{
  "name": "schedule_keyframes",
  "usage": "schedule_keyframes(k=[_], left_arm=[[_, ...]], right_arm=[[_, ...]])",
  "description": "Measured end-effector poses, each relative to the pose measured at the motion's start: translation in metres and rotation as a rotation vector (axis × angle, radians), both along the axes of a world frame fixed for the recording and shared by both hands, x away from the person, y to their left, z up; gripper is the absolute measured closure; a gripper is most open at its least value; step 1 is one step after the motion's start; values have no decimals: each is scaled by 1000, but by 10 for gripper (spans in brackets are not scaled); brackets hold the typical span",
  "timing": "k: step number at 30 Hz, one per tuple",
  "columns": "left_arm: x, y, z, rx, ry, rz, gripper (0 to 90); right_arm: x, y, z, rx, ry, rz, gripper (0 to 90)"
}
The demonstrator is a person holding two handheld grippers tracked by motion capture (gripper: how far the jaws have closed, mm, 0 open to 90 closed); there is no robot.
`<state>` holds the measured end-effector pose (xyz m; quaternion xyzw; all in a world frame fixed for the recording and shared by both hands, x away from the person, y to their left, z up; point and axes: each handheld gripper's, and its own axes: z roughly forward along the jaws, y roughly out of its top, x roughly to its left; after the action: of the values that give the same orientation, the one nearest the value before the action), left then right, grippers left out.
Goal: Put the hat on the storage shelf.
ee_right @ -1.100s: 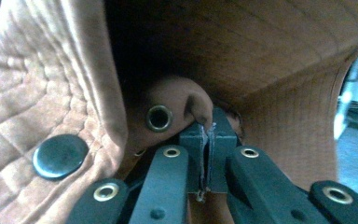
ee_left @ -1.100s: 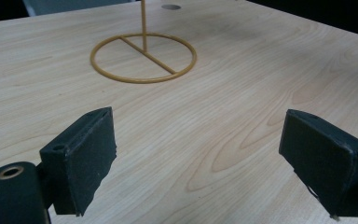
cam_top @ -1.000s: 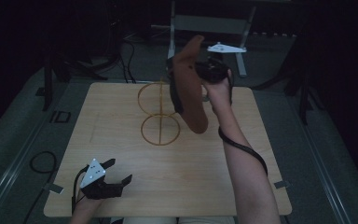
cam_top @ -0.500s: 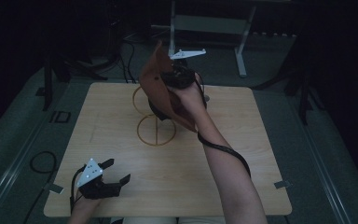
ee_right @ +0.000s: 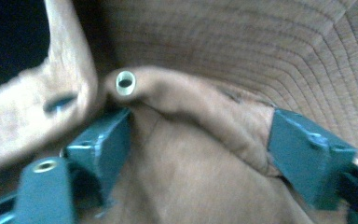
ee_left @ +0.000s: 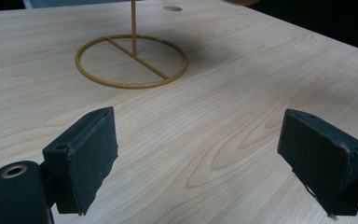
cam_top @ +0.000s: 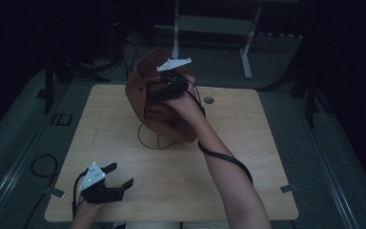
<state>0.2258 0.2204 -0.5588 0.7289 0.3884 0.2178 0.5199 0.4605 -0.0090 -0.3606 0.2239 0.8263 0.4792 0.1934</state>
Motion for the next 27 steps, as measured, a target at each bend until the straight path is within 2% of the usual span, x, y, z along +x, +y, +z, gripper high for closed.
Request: schedule_keyframes(k=[4,6,8,11,13,16,19,22,23,27], left_arm=[[0,-1,0,2,1,0,126],[0,-1,-1,2,4,1,126],[0,-1,-1,-1,6,0,126],[0,-1,-1,-4,7,0,126],[0,0,-1,-5,5,3,126],[1,0,-1,-4,7,8,126],[0,1,-1,-4,4,12,126],[0,0,-1,-3,1,18,126],[1,0,-2,-2,2,18,126],[2,-1,-3,4,1,19,126]], right_arm=[[-3,6,-3,-27,-24,-30,149],[-5,8,-3,-57,-43,-28,137],[-5,8,-2,-64,-40,-30,129],[-3,2,1,-31,4,-17,112],[-5,-4,5,4,5,-5,112],[-10,-13,11,13,-29,-4,111],[-15,-22,14,43,-32,-1,112],[-17,-28,14,54,-31,6,112],[-21,-37,13,77,-45,11,111],[-27,-50,9,89,-21,55,127]])
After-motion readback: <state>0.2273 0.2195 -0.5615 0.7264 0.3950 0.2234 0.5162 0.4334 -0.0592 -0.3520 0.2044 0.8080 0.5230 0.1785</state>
